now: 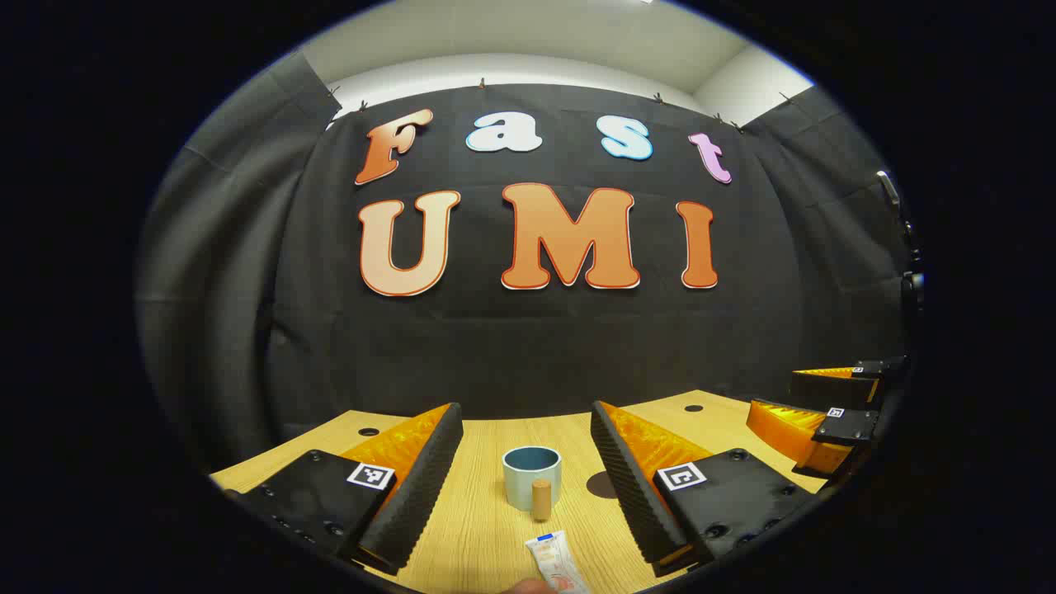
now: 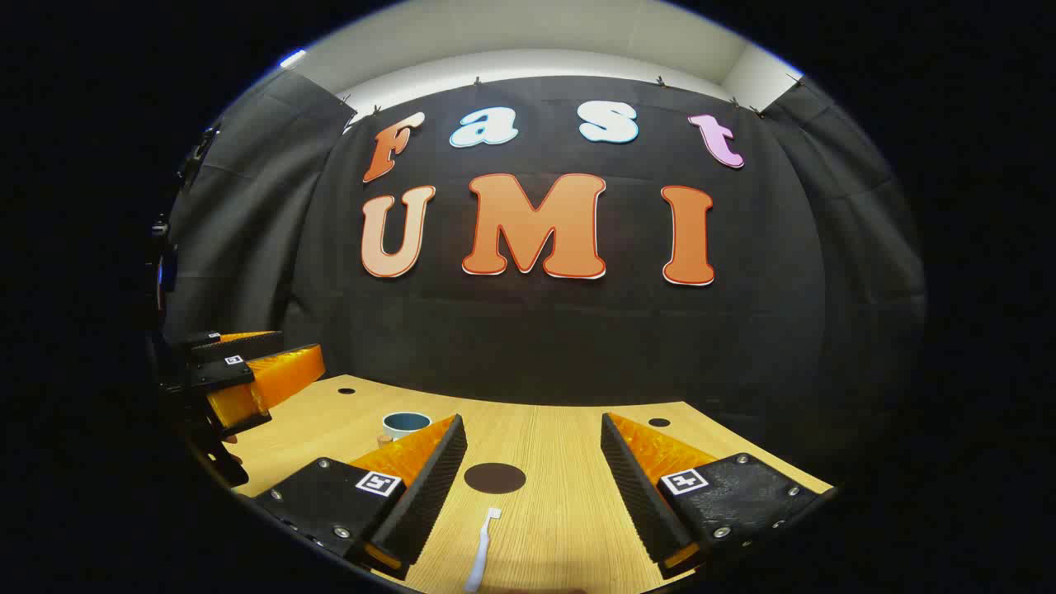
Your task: Put the toothbrush and toothpaste on the desktop into the cup, then pick up the cup and place it on the coaster on the desktop.
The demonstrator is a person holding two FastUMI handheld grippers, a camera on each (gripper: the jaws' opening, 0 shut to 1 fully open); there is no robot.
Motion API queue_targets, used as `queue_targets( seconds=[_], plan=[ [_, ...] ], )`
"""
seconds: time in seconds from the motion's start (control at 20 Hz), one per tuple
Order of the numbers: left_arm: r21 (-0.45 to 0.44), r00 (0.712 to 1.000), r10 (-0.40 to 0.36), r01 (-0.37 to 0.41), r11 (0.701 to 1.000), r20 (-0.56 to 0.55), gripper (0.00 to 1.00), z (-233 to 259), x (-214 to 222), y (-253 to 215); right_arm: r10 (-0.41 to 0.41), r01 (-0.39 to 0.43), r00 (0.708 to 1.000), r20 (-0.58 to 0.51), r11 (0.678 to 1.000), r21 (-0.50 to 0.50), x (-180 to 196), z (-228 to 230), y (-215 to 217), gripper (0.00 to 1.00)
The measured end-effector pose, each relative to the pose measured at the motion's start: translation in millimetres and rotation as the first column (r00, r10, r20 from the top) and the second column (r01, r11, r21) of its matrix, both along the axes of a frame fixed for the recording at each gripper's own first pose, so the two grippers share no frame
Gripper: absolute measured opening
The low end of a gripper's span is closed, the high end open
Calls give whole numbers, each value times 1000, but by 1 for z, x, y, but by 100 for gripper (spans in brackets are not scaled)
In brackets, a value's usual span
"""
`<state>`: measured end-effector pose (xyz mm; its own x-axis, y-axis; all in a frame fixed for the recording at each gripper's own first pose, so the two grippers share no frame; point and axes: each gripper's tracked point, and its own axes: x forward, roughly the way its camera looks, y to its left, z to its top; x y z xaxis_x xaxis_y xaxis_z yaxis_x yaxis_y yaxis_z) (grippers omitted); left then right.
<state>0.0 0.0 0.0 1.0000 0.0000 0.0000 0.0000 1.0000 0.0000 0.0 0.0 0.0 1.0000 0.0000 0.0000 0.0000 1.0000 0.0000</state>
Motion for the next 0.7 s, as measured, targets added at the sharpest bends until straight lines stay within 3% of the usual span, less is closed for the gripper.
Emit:
queue_targets(
  seconds=[0.7],
  plan=[
    [2, 1000, -1, 1, 1000, -22, 100, -8, 4, -6, 17, -17, 1000, -16, 1000, 20, 1, -7, 0, 99]
  ],
)
